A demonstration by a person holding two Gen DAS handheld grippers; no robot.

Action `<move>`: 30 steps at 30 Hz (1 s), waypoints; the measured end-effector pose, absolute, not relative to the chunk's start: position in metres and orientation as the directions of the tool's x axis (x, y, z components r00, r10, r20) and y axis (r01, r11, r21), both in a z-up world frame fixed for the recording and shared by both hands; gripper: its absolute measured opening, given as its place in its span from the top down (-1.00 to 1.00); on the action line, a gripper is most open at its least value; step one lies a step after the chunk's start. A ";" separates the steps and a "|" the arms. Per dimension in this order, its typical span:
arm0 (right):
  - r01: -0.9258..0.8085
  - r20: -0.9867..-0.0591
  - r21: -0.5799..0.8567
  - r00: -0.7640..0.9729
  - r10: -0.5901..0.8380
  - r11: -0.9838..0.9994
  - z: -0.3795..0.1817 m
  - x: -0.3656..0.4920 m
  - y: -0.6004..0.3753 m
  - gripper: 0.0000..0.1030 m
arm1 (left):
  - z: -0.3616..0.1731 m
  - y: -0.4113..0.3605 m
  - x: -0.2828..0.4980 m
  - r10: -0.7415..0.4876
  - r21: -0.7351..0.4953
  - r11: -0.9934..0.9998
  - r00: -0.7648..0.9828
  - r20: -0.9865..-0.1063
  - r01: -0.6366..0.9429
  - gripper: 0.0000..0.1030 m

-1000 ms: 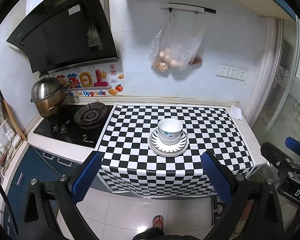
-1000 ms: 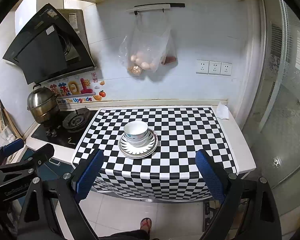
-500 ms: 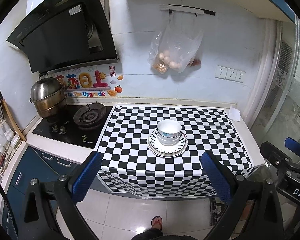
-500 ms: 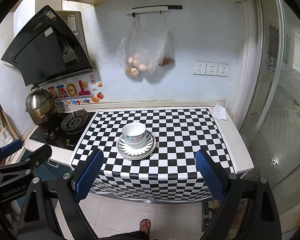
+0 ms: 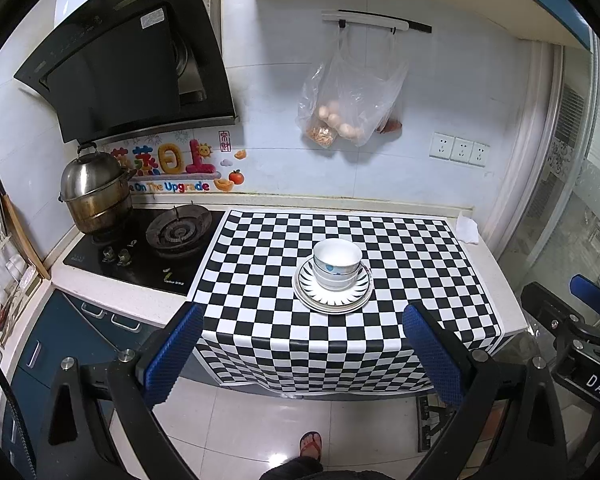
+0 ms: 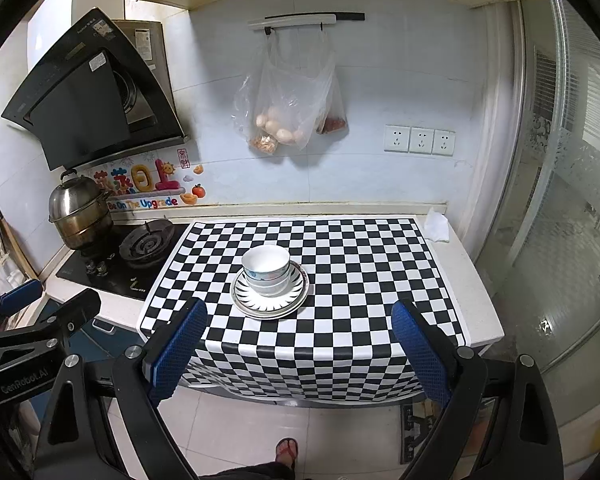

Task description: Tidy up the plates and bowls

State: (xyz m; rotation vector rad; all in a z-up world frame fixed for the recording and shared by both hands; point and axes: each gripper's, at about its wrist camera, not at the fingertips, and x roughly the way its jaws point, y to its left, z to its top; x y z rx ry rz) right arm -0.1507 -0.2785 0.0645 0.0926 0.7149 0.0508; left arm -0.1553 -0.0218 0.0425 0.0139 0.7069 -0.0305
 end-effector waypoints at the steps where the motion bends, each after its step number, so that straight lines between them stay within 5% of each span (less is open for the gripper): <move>1: -0.015 -0.651 0.101 0.755 0.077 0.995 0.065 -0.152 -0.277 -0.85 | 0.043 -0.022 -0.155 -0.022 0.004 0.999 0.761 -0.649 0.032 -0.98; 30: -0.011 -0.652 0.091 0.755 0.067 0.996 0.068 -0.150 -0.281 -0.86 | 0.047 -0.032 -0.165 -0.005 -0.001 1.000 0.764 -0.645 0.006 -0.98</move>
